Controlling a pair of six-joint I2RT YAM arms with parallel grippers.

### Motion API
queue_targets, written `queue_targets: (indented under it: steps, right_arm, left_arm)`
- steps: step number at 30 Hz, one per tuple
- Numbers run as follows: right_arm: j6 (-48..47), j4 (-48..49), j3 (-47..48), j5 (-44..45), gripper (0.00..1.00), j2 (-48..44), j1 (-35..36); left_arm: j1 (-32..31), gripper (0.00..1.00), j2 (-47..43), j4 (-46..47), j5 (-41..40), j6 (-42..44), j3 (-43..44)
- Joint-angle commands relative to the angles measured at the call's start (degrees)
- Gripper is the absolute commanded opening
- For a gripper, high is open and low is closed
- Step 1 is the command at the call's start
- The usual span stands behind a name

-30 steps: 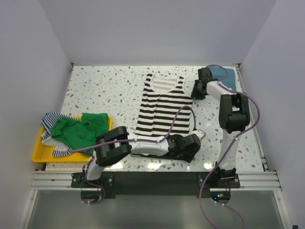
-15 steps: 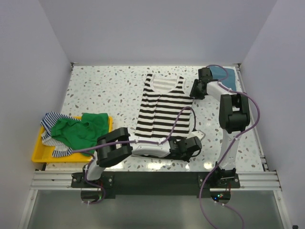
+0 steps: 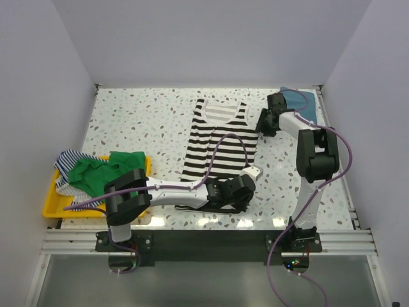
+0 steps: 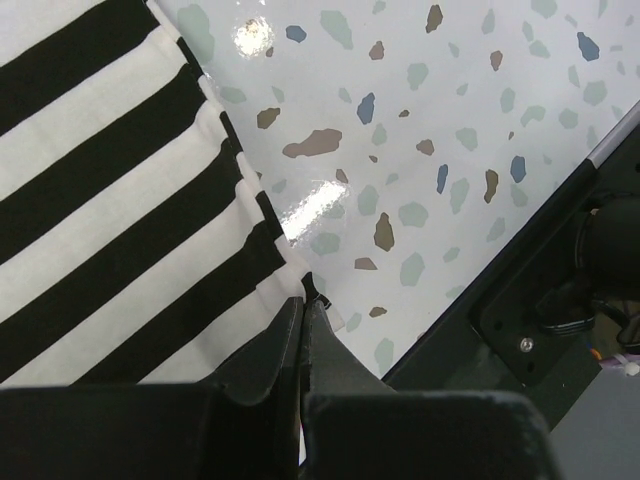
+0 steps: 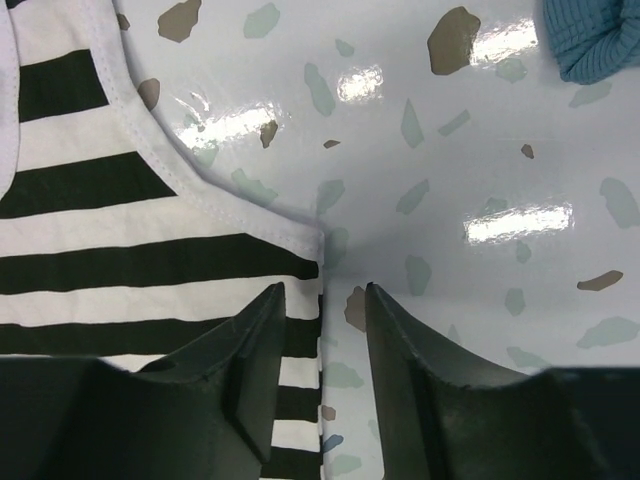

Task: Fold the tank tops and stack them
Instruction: Fold the tank top

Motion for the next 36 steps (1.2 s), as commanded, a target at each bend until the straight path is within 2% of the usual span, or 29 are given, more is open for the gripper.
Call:
queue_targets:
  steps: [1,4,13,18,22,28,36]
  right_arm:
    - [0.9,0.9,-0.1,0.2,0.39,-2.1,-0.2]
    - [0.9,1.0,0.2,-0.1,0.33,-0.8,-0.2]
    - [1.2,2.0,0.8,0.0,0.31,2.0,-0.2]
    - [1.8,1.7,1.0,1.1,0.12,2.5,-0.2]
    - [1.5,1.0,0.5,4.0,0.0,0.6,-0.1]
    - [0.6,0.0,0.5,4.8,0.0,-3.3,0.2]
    - [1.1,-2.0,3.1,4.7,0.0,-3.9,1.7]
  left_arm:
    - [0.4,0.0,-2.7,4.5,1.8,-1.4,-1.2]
    - [0.5,0.0,-3.2,5.0,2.1,-1.7,-1.6]
    - [0.7,0.0,-4.4,5.8,3.5,-1.8,-2.7]
    - [0.7,0.0,-4.2,7.0,5.3,-2.0,-3.6]
    - [0.7,0.0,-4.8,8.4,6.0,-2.3,-4.4]
    - [2.0,0.0,-7.4,12.7,5.6,-4.6,-8.5]
    - [4.4,0.0,-13.1,15.6,3.5,-7.0,-15.5]
